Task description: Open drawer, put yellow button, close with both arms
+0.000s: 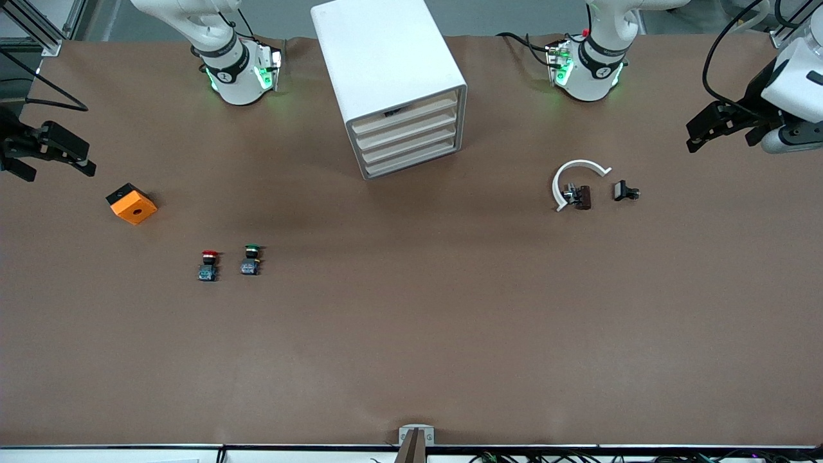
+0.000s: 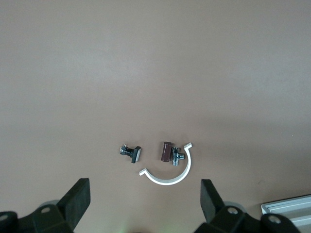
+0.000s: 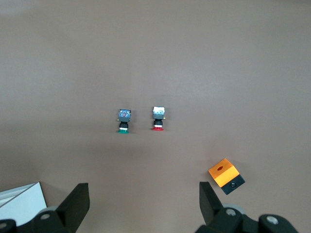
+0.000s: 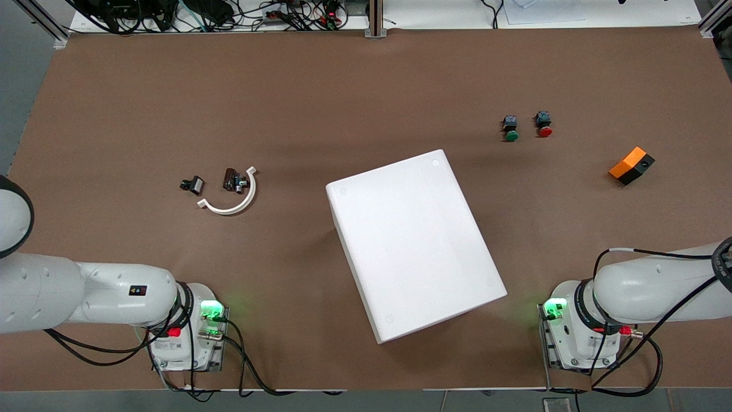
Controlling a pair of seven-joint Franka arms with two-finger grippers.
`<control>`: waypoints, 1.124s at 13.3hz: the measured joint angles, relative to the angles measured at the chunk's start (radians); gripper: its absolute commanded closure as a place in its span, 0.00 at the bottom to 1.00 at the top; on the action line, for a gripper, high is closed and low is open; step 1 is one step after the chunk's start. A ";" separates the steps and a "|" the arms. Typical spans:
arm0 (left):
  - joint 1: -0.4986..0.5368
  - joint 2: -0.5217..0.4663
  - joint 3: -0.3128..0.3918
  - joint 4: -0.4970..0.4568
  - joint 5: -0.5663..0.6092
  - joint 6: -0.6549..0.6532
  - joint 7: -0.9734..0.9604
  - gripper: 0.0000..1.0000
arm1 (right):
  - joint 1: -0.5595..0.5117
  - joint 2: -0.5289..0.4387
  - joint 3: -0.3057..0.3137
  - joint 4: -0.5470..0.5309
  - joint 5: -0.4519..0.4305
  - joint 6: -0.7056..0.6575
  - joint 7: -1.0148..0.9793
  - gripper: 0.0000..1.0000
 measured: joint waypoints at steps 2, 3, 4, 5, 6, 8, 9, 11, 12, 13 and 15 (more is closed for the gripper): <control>0.018 0.003 -0.016 -0.004 0.000 -0.007 0.002 0.00 | 0.000 0.000 -0.002 0.000 0.000 -0.002 0.000 0.00; 0.040 0.003 -0.043 -0.006 0.000 -0.009 0.002 0.00 | 0.000 0.000 -0.004 0.000 0.000 -0.003 0.000 0.00; 0.054 0.003 -0.067 -0.007 0.000 -0.009 0.002 0.00 | 0.000 0.000 -0.004 0.000 0.000 -0.004 0.001 0.00; 0.059 0.003 -0.080 -0.007 0.000 -0.008 0.002 0.00 | 0.000 0.000 -0.005 0.000 0.000 -0.004 0.001 0.00; 0.059 0.003 -0.084 -0.008 0.000 -0.007 0.002 0.00 | 0.000 0.000 -0.005 0.000 0.000 -0.004 0.001 0.00; 0.067 0.004 -0.084 -0.009 0.000 -0.005 0.002 0.00 | 0.000 0.000 -0.005 0.000 0.000 -0.004 0.001 0.00; 0.071 0.007 -0.083 -0.008 0.000 -0.003 0.002 0.00 | 0.000 0.000 -0.005 0.000 0.000 -0.004 0.001 0.00; 0.076 0.017 -0.083 -0.003 0.000 0.003 0.002 0.00 | 0.000 0.000 -0.005 0.000 0.000 -0.004 0.001 0.00; 0.078 0.024 -0.083 0.004 0.000 0.004 0.002 0.00 | 0.000 0.000 -0.005 0.000 0.000 -0.004 0.001 0.00; 0.079 0.029 -0.083 0.013 0.000 0.004 0.002 0.00 | 0.000 0.000 -0.005 0.000 0.000 -0.005 0.001 0.00; 0.079 0.035 -0.082 0.022 0.000 0.004 0.002 0.00 | 0.000 0.000 -0.005 0.000 0.000 -0.005 0.001 0.00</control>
